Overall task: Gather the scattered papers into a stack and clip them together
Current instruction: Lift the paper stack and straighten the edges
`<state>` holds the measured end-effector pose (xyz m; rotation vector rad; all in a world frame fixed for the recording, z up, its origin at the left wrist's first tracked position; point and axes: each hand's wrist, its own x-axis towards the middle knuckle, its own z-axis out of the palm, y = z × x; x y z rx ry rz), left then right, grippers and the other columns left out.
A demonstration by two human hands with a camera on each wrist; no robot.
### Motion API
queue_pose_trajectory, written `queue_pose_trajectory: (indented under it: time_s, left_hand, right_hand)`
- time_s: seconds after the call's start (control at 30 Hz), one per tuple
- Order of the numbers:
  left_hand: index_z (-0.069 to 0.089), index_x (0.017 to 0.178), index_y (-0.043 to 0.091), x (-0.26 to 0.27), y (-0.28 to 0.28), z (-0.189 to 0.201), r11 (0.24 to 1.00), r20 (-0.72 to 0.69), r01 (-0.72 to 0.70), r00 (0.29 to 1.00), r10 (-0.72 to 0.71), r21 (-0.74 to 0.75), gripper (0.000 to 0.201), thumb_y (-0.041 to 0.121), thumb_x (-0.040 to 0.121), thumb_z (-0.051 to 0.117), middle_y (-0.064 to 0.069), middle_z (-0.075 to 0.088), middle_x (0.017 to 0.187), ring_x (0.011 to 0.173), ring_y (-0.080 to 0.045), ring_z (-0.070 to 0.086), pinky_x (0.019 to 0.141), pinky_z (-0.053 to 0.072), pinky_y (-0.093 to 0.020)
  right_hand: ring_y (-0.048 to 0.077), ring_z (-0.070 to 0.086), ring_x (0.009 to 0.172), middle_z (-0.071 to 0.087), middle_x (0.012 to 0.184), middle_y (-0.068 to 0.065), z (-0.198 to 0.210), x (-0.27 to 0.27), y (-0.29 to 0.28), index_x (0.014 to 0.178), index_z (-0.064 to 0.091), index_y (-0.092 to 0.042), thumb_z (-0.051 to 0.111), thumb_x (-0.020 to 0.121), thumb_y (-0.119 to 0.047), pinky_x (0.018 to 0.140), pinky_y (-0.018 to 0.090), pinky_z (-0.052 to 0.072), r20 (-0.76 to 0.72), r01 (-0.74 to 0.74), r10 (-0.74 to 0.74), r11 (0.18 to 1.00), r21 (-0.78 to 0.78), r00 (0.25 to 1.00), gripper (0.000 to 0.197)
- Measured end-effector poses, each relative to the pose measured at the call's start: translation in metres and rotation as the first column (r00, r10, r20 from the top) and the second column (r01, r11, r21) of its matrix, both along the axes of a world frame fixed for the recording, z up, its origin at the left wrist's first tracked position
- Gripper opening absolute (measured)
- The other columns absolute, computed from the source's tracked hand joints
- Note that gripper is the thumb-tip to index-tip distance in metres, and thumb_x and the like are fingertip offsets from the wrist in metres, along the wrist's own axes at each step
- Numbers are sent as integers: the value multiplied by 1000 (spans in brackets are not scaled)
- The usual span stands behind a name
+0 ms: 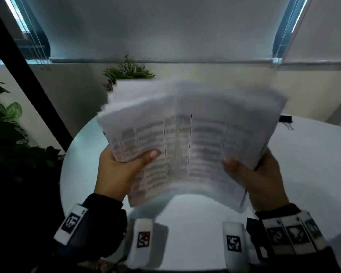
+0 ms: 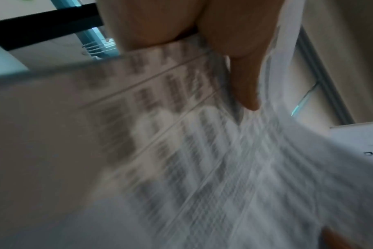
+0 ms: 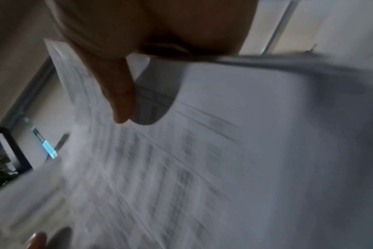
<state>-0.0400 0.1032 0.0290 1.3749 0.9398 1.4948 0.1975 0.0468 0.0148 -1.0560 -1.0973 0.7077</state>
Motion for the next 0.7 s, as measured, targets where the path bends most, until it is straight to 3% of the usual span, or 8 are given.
queue_pose_trajectory:
  time_s: [0.07, 0.13, 0.23, 0.33, 0.43, 0.5, 0.57, 0.7]
  left_hand:
    - [70, 99, 9, -4, 2, -4, 997, 1, 65, 998, -65, -28, 50, 18, 54, 89, 3, 77, 89, 82, -14, 73, 66, 56, -20]
    - [72, 93, 17, -8, 3, -3, 994, 28, 107, 994, -107, -29, 43, 26, 53, 82, 0, 77, 89, 83, -16, 74, 66, 56, -22]
    - [75, 93, 23, -18, 9, -1, 985, 51, 174, 983, -174, 0, 48, 34, 48, 87, 1, 77, 93, 88, -17, 73, 70, 56, -24]
    - [72, 100, 21, -18, 10, -1, 973, 62, 228, 971, -230, 29, 61, 43, 46, 90, -1, 76, 98, 94, -20, 71, 75, 56, -26]
    - [76, 93, 26, -13, 8, 1, 967, 65, 248, 965, -252, 64, 48, 33, 47, 89, 2, 76, 91, 88, -17, 72, 73, 56, -26]
    - [78, 88, 28, -14, 8, 6, 964, 63, 252, 964, -257, 82, 53, 47, 40, 91, 6, 76, 86, 84, -12, 72, 71, 56, -23]
    - [78, 87, 31, -14, 6, 8, 950, 27, 294, 954, -299, 108, 54, 54, 40, 89, 9, 76, 84, 81, -8, 72, 69, 55, -20]
    - [77, 83, 35, -10, 4, 5, 952, 28, 292, 955, -295, 88, 52, 43, 34, 91, 9, 75, 74, 65, -3, 70, 56, 52, -12]
  right_hand:
    - [13, 69, 96, 73, 100, -9, -2, 0, 0, 111, 60, -22, 75, 61, -11, 74, 28, 57, -78, -63, 62, 998, -8, 995, 53]
    - [21, 69, 97, 73, 102, 1, -5, 4, 0, 118, 58, -11, 84, 57, -15, 73, 30, 56, -119, -107, 106, 994, 3, 987, 65]
    - [22, 68, 98, 72, 104, 3, -2, 13, 2, 124, 52, 0, 89, 50, -21, 74, 30, 56, -136, -136, 140, 990, 37, 981, 85]
    - [18, 69, 94, 73, 99, -1, 4, 13, 4, 121, 51, 1, 92, 42, -37, 73, 27, 56, -152, -159, 171, 983, 88, 974, 97]
    - [12, 70, 89, 74, 92, -6, 7, 13, 3, 108, 64, -10, 88, 46, -23, 72, 25, 55, -125, -152, 174, 974, 171, 977, 68]
    - [7, 70, 85, 74, 88, -10, 9, 16, 1, 98, 71, -22, 91, 44, -32, 70, 22, 55, -95, -131, 151, 972, 194, 984, 58]
    - [8, 69, 88, 73, 91, -10, 11, 18, 1, 107, 62, -14, 90, 43, -47, 71, 21, 55, -66, -94, 108, 979, 182, 992, 77]
    - [11, 69, 87, 73, 89, -8, 4, 18, 3, 114, 51, -2, 91, 38, -49, 68, 24, 56, -87, -79, 95, 982, 172, 992, 98]
